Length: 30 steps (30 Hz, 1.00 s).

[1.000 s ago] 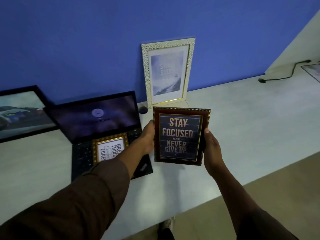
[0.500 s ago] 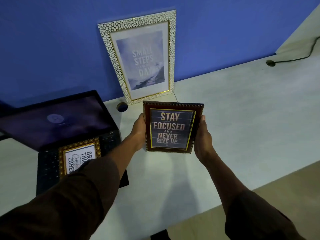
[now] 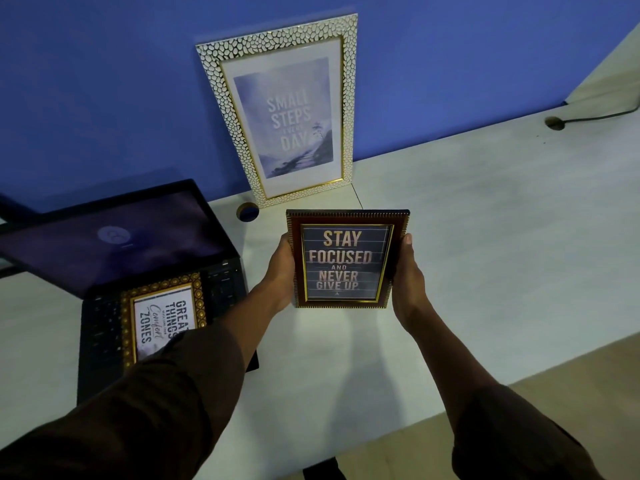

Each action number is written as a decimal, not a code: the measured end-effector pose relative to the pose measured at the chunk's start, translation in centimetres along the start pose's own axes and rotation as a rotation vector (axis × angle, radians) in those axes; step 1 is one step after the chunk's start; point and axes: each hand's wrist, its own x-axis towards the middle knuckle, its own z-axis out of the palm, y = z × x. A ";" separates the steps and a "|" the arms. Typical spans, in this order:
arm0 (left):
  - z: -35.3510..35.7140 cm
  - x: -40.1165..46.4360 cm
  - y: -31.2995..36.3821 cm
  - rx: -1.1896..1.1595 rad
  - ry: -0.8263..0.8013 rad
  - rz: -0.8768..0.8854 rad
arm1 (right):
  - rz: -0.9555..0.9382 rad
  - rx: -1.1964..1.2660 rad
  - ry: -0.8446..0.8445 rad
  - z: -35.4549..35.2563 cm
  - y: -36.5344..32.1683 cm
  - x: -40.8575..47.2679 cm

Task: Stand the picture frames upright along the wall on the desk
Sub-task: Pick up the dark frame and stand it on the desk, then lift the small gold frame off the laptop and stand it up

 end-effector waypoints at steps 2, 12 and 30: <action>0.1 -0.3 0.0 0.026 0.026 0.026 | -0.031 -0.015 0.046 -0.1 0.0 -0.2; -3.2 -4.5 -0.3 0.087 0.080 0.137 | -0.044 -0.068 0.407 -0.3 2.7 -4.6; -25.0 -17.3 -5.3 0.042 0.321 0.208 | 0.025 -0.184 0.027 18.5 8.8 -14.9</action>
